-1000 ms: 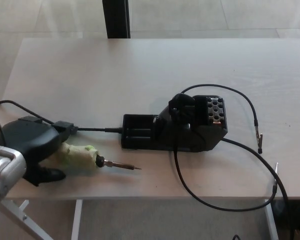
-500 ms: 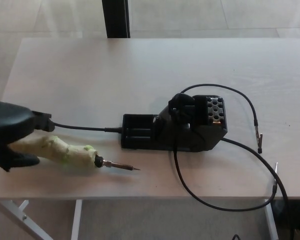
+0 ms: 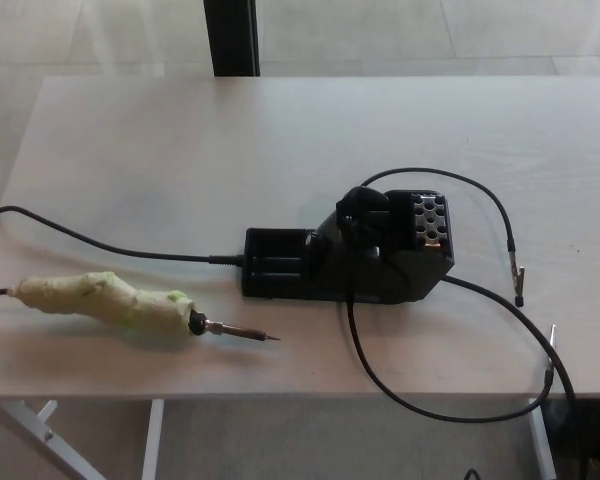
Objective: Use the left hand of the robot to grab the soldering gun kept on the middle of the table and pull it out of its base and keep it on the left side of the base
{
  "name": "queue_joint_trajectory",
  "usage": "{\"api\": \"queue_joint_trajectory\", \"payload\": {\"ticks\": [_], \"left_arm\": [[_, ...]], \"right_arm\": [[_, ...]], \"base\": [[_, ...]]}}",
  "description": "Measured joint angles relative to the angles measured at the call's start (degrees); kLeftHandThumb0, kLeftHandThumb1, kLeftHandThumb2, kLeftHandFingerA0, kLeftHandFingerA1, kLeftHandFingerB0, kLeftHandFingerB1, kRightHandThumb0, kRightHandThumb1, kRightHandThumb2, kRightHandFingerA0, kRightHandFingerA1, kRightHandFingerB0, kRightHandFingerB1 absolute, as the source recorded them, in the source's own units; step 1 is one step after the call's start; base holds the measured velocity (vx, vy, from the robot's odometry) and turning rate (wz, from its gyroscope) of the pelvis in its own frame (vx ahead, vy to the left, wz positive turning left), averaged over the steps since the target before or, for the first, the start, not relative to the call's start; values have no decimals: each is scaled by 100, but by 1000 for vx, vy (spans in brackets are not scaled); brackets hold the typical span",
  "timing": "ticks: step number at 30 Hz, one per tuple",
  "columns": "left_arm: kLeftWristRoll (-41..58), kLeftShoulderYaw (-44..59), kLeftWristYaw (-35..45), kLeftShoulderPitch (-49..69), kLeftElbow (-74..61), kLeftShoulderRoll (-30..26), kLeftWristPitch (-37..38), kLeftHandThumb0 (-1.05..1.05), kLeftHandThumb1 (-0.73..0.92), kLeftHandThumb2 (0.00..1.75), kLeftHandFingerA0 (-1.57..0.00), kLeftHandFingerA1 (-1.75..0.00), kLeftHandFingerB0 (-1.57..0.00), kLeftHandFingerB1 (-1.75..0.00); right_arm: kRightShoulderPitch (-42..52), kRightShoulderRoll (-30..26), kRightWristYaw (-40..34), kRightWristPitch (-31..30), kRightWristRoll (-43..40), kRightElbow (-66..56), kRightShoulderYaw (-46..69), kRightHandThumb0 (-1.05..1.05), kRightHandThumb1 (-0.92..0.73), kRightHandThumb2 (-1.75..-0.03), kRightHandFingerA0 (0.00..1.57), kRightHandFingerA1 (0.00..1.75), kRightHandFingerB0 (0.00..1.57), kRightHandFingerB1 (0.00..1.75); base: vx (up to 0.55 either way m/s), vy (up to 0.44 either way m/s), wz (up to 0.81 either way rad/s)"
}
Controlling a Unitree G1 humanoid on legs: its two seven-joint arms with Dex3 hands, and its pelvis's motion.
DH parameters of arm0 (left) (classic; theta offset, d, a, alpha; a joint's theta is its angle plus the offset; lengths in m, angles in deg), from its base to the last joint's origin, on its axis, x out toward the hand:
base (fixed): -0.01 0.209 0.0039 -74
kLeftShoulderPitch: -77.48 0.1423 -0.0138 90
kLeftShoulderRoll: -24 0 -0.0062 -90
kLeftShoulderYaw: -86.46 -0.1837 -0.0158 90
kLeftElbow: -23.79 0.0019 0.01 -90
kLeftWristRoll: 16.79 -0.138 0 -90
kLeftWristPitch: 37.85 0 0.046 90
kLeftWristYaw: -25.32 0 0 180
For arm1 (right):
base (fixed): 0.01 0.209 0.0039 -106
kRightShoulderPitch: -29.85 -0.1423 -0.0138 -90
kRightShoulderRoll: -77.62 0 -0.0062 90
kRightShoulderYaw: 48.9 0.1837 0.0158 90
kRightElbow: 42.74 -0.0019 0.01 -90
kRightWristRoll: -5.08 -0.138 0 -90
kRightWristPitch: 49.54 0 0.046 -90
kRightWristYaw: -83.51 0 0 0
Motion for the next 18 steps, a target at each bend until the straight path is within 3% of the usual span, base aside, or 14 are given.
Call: {"api": "queue_joint_trajectory", "payload": {"ticks": [1,3,5,6,7,10,11,12,14,15,18], "left_arm": [[58,140,21,96,14,7,0,-53,72,63,-60,-51,-48,-39],[220,559,47,362,65,93,1,-51,76,62,-25,-38,-21,-32],[344,872,40,585,178,233,4,-50,74,63,-11,-33,-17,-30],[399,1027,26,688,239,328,3,-48,76,67,-4,-19,-13,-30],[454,1174,8,779,312,424,3,-51,82,65,0,-30,-17,-33],[638,1669,-110,1014,741,794,2,-48,78,68,-4,-19,-17,-37],[703,1815,-151,1074,895,914,2,-42,77,66,-7,-27,-46,-52],[754,1937,-188,1120,1020,1019,2,-51,83,63,-12,-47,-44,-51],[831,2134,-272,1177,1301,1191,2,-51,83,63,-12,-47,-44,-51],[885,2257,-362,1238,1577,1347,-3,-55,81,63,0,-41,-22,-37],[970,2409,-535,1391,2208,1644,-10,-56,82,65,-3,-33,-17,-37]], "right_arm": [[5,0,0,0,0,0,0,-105,-62,-97,74,74,40,39],[21,0,0,0,0,0,0,-105,-62,-95,74,72,42,40],[34,0,0,0,0,0,0,-105,-63,-97,72,70,43,39],[40,0,0,0,-1,0,0,-105,-62,-97,72,70,41,40],[46,0,0,0,0,0,0,-105,-62,-97,72,70,41,39],[67,0,0,0,-2,0,2,-105,-62,-97,71,70,40,39],[76,0,1,0,-3,0,2,-105,-63,-96,72,70,40,38],[82,0,1,0,-4,0,2,-105,-62,-97,75,74,39,39],[90,0,1,0,-4,0,3,-105,-62,-97,75,74,39,39],[94,1,1,0,-4,0,4,-105,-61,-99,74,72,38,39],[100,1,1,1,-6,-1,6,-105,-61,-99,74,72,37,39]], "base": [[0,0,0],[0,0,0],[0,0,0],[0,0,0],[0,0,0],[0,0,0],[0,0,0],[0,0,0],[0,0,0],[0,0,0],[0,0,0]]}}
